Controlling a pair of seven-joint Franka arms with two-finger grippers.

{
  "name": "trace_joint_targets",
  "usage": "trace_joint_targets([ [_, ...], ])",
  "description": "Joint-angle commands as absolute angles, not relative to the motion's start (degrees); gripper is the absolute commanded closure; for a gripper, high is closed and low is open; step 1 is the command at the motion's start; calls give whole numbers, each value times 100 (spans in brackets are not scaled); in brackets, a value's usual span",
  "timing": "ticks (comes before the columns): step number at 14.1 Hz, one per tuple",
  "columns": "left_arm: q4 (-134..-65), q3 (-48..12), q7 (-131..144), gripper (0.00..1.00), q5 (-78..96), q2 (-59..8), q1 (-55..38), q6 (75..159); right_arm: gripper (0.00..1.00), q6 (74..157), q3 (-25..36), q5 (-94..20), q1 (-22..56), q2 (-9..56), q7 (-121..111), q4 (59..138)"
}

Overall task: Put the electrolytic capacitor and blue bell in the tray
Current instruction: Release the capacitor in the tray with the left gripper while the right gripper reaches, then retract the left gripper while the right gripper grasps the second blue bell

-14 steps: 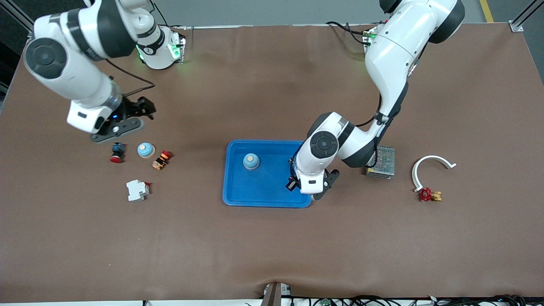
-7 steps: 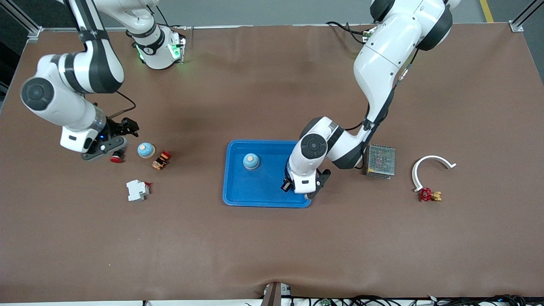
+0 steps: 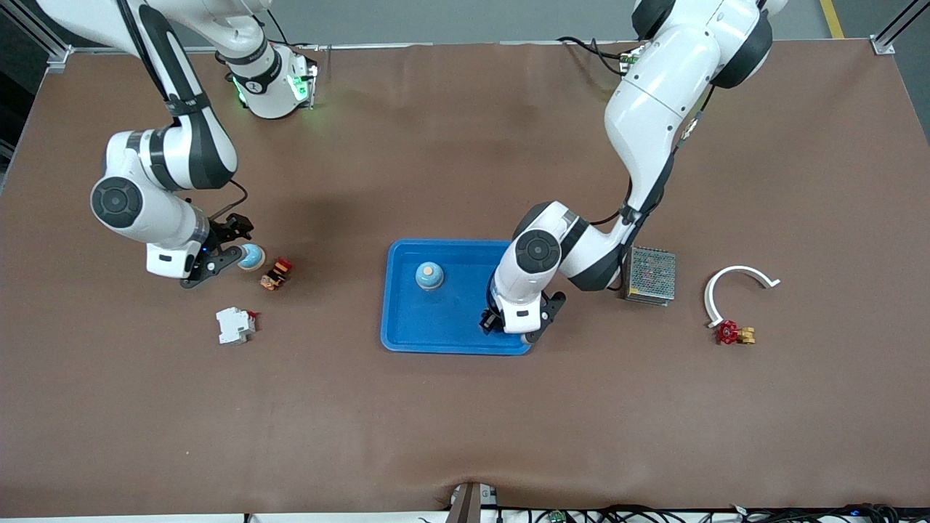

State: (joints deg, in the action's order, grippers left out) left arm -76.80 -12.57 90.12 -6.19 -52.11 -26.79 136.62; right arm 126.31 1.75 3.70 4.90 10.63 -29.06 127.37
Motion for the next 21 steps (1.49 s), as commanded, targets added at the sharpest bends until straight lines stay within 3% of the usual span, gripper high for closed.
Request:
trace_joint_targets([
  [1, -7682, -1213, 8659, 0, -580, -4826, -2602, 13116, 0, 13233, 88, 501, 334, 1125, -3067, 13102],
  [4, -7690, -1230, 8053, 0, -571, -4221, -2225, 12517, 0, 14157, 88, 501, 97, 1143, -3795, 13569],
  [10, -7734, -1257, 6059, 0, -519, -3069, -1338, 11182, 0, 14554, 62, 483, -44, 1134, -4122, 14000],
  [21, -7726, -1231, 3341, 0, -536, -1960, -62, 9634, 0, 15231, 62, 193, 229, 1520, -4113, 14062],
])
